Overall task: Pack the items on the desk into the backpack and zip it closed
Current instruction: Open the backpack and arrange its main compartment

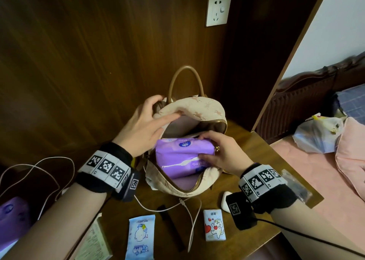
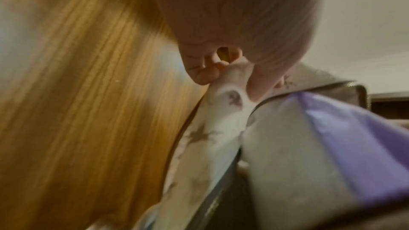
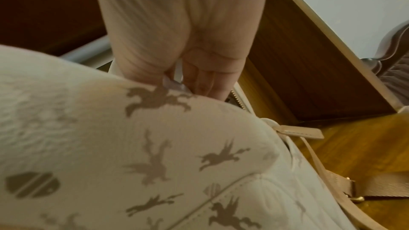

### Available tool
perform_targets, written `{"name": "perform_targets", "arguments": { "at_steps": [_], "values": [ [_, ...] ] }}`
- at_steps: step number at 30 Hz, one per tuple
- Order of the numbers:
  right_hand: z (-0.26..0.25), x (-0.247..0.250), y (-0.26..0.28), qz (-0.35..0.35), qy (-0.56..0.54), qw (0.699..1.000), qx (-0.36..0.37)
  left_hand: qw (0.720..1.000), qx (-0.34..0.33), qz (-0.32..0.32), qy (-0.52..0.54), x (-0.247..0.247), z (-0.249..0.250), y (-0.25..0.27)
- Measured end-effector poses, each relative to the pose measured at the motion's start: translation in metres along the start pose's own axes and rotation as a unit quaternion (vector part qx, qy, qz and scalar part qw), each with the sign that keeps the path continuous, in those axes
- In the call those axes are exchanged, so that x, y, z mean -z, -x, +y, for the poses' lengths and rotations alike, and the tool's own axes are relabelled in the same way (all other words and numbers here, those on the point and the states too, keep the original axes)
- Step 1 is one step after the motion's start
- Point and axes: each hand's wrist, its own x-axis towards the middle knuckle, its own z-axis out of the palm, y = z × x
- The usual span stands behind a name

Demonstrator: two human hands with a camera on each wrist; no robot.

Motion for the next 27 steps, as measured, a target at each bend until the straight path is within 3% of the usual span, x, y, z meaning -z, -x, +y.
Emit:
{"name": "perform_targets", "arguments": {
  "at_steps": [2, 7, 14, 21, 27],
  "values": [
    [0.002, 0.000, 0.002, -0.007, 0.003, 1.000, -0.017, 0.999, 0.016, -0.031, -0.035, 0.002, -0.010, 0.001],
    [-0.001, -0.009, -0.004, -0.033, 0.053, 0.997, -0.037, 0.996, -0.024, -0.061, -0.062, 0.009, -0.010, -0.003],
    [-0.008, -0.018, -0.006, -0.060, 0.130, 0.986, -0.081, 0.998, -0.022, -0.042, -0.040, 0.005, -0.008, 0.000],
    [-0.008, -0.029, -0.023, -0.142, 0.216, 0.950, -0.175, 0.998, -0.034, -0.016, -0.045, 0.001, -0.004, 0.004],
    [-0.004, -0.045, -0.028, -0.123, 0.222, 0.950, -0.181, 0.999, -0.030, -0.012, -0.031, -0.003, -0.003, 0.009]
  ]
}}
